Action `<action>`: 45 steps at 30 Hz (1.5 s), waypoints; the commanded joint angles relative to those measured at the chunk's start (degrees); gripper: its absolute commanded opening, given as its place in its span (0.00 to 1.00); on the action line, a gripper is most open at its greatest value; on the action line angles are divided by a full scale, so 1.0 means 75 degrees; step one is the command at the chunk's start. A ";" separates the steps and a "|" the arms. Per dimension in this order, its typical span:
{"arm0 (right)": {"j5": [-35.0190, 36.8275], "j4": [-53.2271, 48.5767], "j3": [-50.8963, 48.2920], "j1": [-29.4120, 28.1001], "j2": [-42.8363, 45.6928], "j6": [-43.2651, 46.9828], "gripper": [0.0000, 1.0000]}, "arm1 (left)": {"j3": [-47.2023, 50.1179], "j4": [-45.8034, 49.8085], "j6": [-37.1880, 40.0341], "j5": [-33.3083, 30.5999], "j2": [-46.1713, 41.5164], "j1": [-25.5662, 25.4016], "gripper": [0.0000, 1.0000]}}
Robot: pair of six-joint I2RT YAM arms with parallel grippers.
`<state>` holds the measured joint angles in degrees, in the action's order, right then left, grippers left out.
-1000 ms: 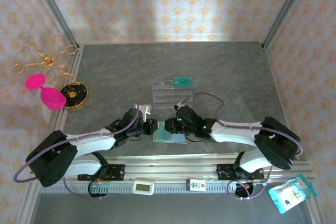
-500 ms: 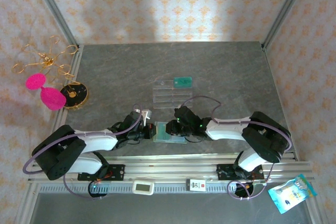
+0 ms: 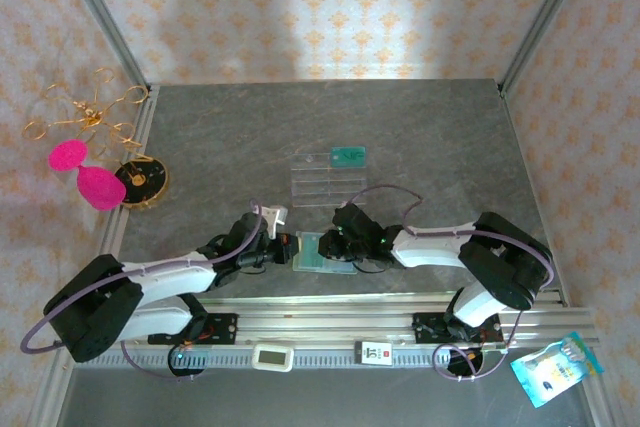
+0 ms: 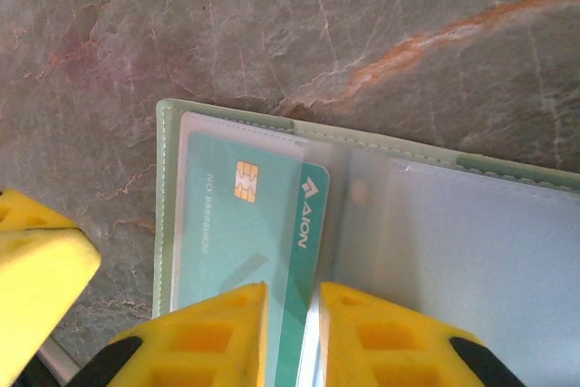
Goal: Take the credit cards out of the card holder
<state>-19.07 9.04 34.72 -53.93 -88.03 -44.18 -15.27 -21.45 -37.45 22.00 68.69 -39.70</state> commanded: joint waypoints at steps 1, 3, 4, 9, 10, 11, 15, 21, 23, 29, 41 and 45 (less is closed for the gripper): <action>0.0271 -0.0068 -0.0185 0.0032 0.0049 -0.0030 0.20 | -0.0202 -0.0014 0.0127 -0.0166 0.0399 -0.0062 0.00; 0.0262 -0.0036 -0.0221 0.0031 0.0064 -0.0038 0.19 | -0.0099 -0.0276 0.0091 -0.0082 0.0663 -0.0054 0.00; 0.0247 0.0006 -0.0249 0.0037 0.0058 -0.0055 0.19 | -0.0044 -0.0460 0.0052 -0.0022 0.0785 -0.0062 0.00; 0.0125 0.0216 -0.0328 0.0033 -0.0058 -0.0072 0.16 | -0.0018 -0.0743 -0.0011 0.0051 0.1329 -0.0118 0.00; 0.0094 0.0276 -0.0339 0.0031 -0.0100 -0.0074 0.16 | -0.0004 -0.0745 -0.0010 0.0055 0.1411 -0.0152 0.00; 0.0051 0.0342 -0.0352 0.0031 -0.0138 -0.0068 0.15 | 0.0029 -0.0733 -0.0023 0.0061 0.1466 -0.0196 0.00; -0.0005 0.0475 -0.0328 0.0032 -0.0193 -0.0043 0.09 | 0.0053 -0.0539 0.0024 0.0054 0.1479 -0.0327 0.00; 0.0260 0.0358 -0.0458 0.0033 0.0148 -0.0084 0.00 | 0.0119 -0.0178 -0.0007 -0.0144 0.1099 -0.0356 0.00; 0.0467 0.0153 -0.0571 0.0031 0.0441 -0.0119 0.00 | 0.0176 -0.0097 -0.0040 -0.0201 0.0937 -0.0320 0.00; 0.0598 -0.0247 -0.0853 0.0079 0.1015 -0.0203 0.00 | 0.0238 0.0041 -0.0084 -0.0237 0.0429 -0.0246 0.00; 0.0233 0.0280 -0.0906 0.0078 0.0594 -0.0034 0.00 | -0.0696 -0.0507 0.0072 -0.0033 0.1283 -0.0629 0.00; 0.0101 0.0488 -0.1012 0.0107 0.0564 -0.0108 0.09 | -0.0632 -0.0663 0.0083 -0.0013 0.1716 -0.0645 0.00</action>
<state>-17.87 11.55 28.40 -53.45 -83.09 -44.99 -19.94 -24.75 -37.50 21.08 80.20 -44.25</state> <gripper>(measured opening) 0.058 0.041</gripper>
